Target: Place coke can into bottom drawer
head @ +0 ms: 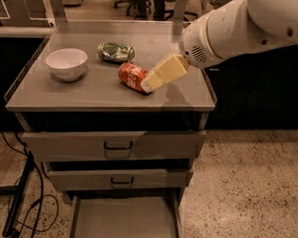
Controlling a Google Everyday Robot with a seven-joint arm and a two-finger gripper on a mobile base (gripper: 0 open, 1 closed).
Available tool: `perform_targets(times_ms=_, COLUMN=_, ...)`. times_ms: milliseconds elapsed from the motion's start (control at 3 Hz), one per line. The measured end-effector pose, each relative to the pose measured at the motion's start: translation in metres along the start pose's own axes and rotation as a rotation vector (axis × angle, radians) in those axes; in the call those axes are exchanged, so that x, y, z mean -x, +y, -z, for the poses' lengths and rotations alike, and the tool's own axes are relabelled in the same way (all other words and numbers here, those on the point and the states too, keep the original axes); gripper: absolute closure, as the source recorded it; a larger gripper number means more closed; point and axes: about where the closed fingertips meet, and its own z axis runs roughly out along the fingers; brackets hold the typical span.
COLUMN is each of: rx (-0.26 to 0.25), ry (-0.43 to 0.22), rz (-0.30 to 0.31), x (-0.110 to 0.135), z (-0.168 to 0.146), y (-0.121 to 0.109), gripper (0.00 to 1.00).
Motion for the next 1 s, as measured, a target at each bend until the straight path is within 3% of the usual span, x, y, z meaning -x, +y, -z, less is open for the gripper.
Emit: perform_targets(times_ms=1000, rx=0.05, ry=0.034, rz=-0.025, x=-0.002, z=-0.111, y=0.007, gripper=0.0)
